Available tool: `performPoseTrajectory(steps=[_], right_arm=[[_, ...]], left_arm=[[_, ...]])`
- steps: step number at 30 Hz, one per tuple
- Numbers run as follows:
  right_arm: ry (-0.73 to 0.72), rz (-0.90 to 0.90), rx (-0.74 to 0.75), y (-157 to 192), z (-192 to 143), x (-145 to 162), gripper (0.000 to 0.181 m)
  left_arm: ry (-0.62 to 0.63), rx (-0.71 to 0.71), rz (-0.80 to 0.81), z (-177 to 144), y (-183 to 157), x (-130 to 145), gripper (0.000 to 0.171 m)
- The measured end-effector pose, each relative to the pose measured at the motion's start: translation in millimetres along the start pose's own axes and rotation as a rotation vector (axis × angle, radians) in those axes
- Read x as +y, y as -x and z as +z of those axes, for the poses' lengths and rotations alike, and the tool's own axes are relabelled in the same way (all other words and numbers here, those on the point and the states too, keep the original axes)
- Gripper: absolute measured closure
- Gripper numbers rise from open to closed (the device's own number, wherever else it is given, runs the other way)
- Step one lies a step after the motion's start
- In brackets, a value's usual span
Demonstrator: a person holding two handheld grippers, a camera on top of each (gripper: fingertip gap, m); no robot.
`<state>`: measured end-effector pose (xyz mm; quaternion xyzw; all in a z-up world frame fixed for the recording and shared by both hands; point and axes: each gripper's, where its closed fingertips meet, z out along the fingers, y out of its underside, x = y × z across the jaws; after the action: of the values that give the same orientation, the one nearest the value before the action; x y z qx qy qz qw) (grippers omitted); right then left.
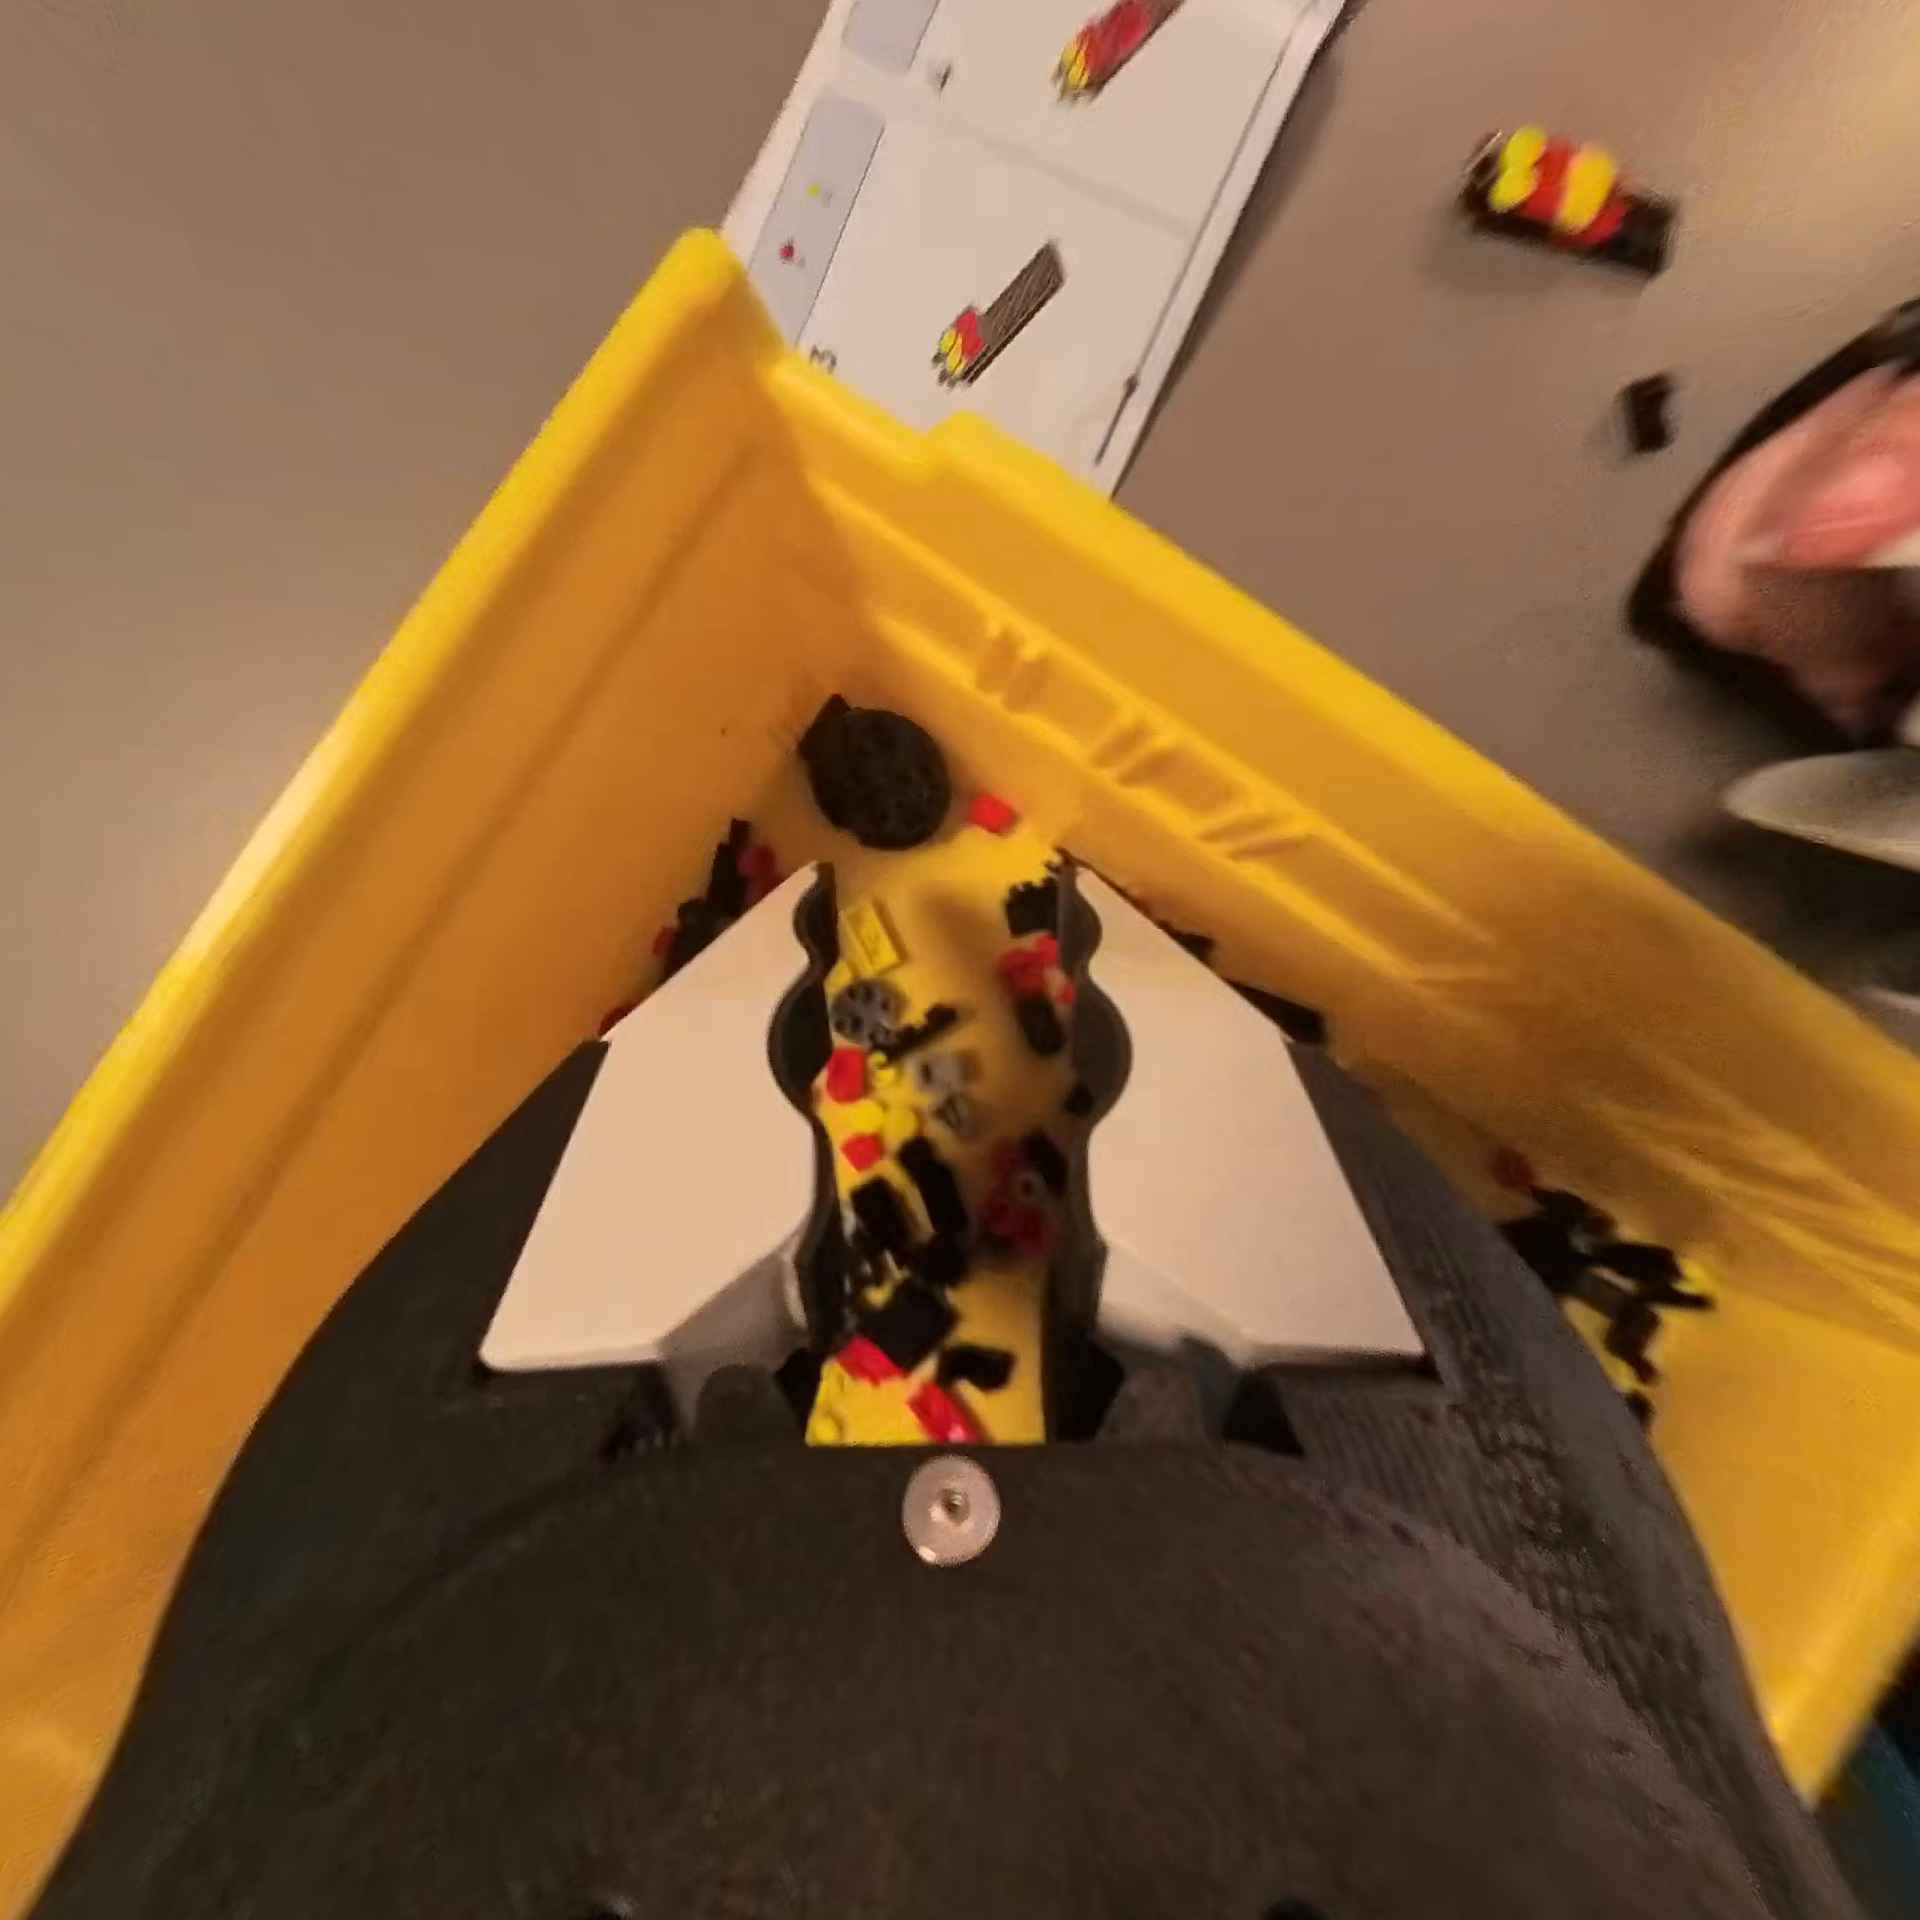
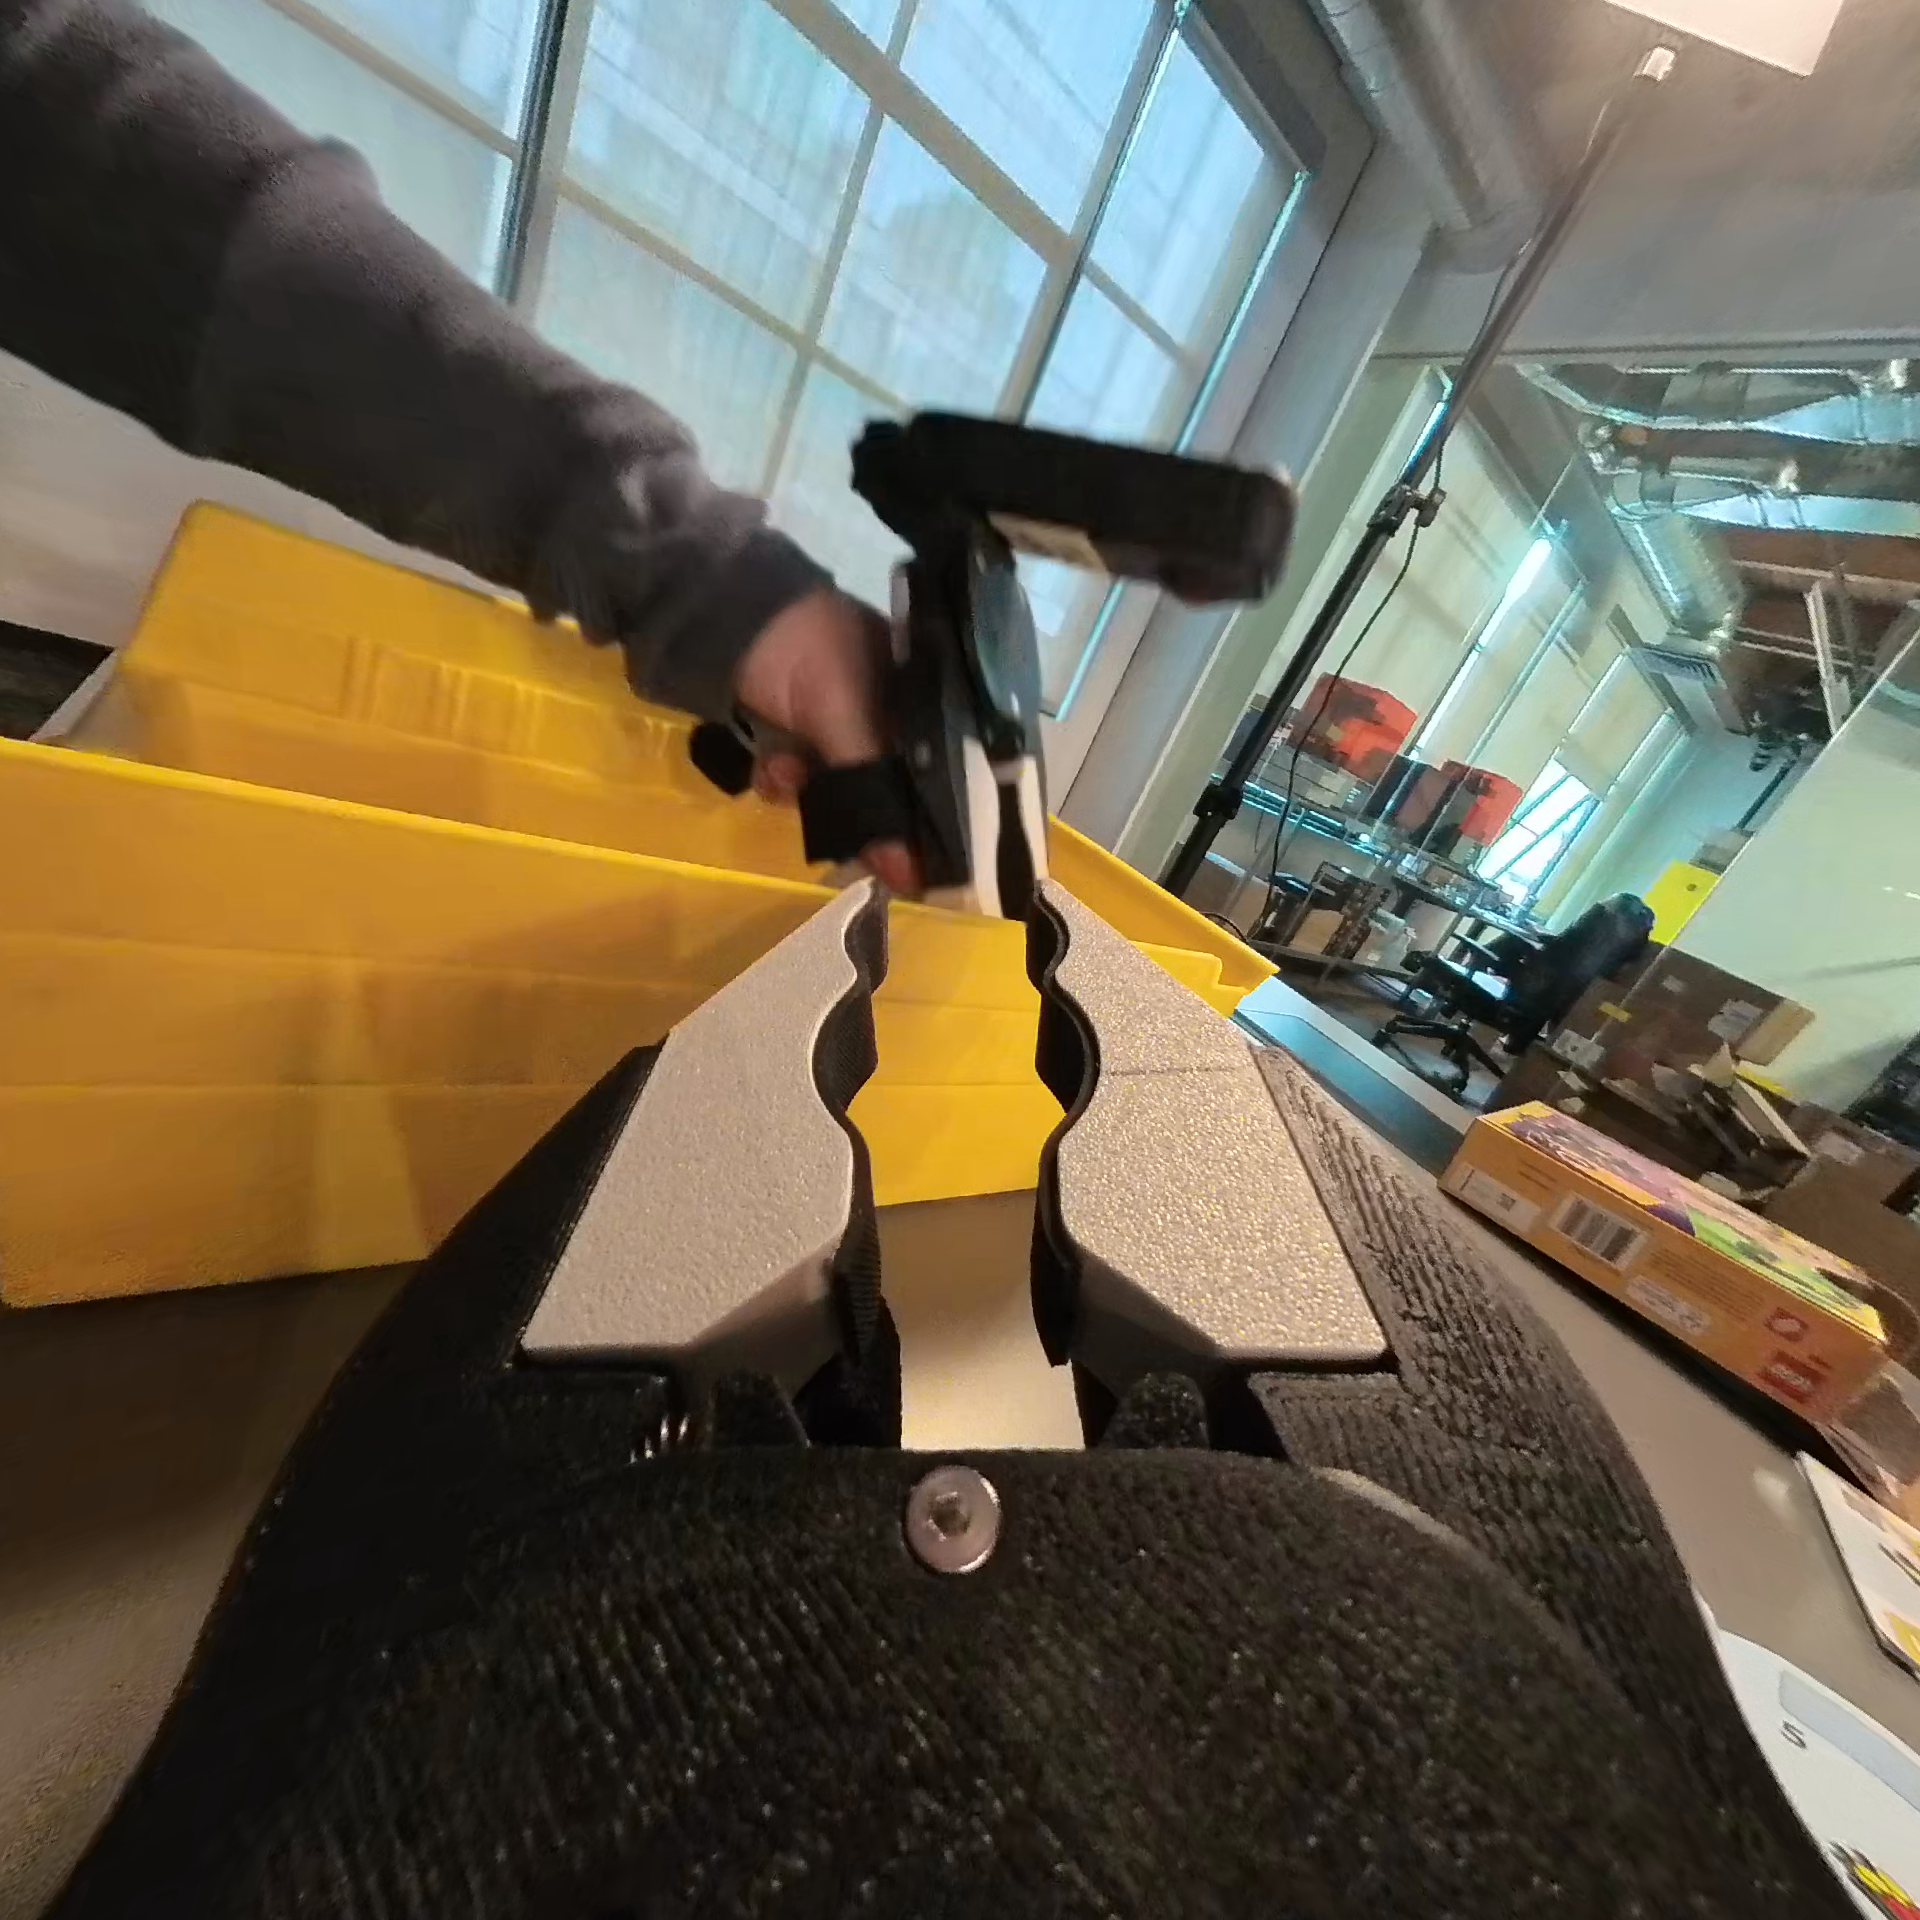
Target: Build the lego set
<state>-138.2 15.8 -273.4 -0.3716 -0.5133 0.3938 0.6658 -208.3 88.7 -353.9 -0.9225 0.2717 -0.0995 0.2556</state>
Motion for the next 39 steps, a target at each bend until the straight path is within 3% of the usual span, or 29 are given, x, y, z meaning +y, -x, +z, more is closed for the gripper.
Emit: performPoseTrajectory(steps=[4, 13, 20, 25, 28, 32, 34, 37, 39], right_arm=[[-0.004, 0.007, -0.004, 0, 0, -1, 0.157], [-0.008, 0.024, -0.003, -1, -1, -2, 0.157], [-0.012, 0.025, -0.009, 0, -1, -2, 0.157], [-0.010, 0.016, -0.012, 0, -1, -2, 0.158], [-0.006, 0.011, -0.012, 1, -1, -2, 0.158], [-0.003, 0.001, -0.015, 1, -1, -2, 0.158], [-0.002, -0.005, -0.018, 2, 0, -1, 0.158], [0.000, -0.013, -0.021, 3, 0, -1, 0.158], [0.000, -0.013, -0.022, 3, 0, -1, 0.158]], left_arm=[[0.019, -0.032, 0.052, 27, 12, -6, 0.129], [0.067, -0.053, 0.138, 37, 14, 1, 0.141], [0.169, -0.135, 0.081, -13, 21, 40, 0.141], [0.483, -0.178, 0.039, -63, 6, 102, 0.141], [0.563, -0.126, 0.006, -73, -15, 121, 0.141], [0.507, -0.115, 0.015, -63, -23, 115, 0.102], [0.355, -0.104, 0.063, -51, -23, 90, 0.104], [0.112, -0.040, 0.150, -39, -31, 45, 0.122], [0.032, -0.015, 0.178, -33, -33, 25, 0.132]])
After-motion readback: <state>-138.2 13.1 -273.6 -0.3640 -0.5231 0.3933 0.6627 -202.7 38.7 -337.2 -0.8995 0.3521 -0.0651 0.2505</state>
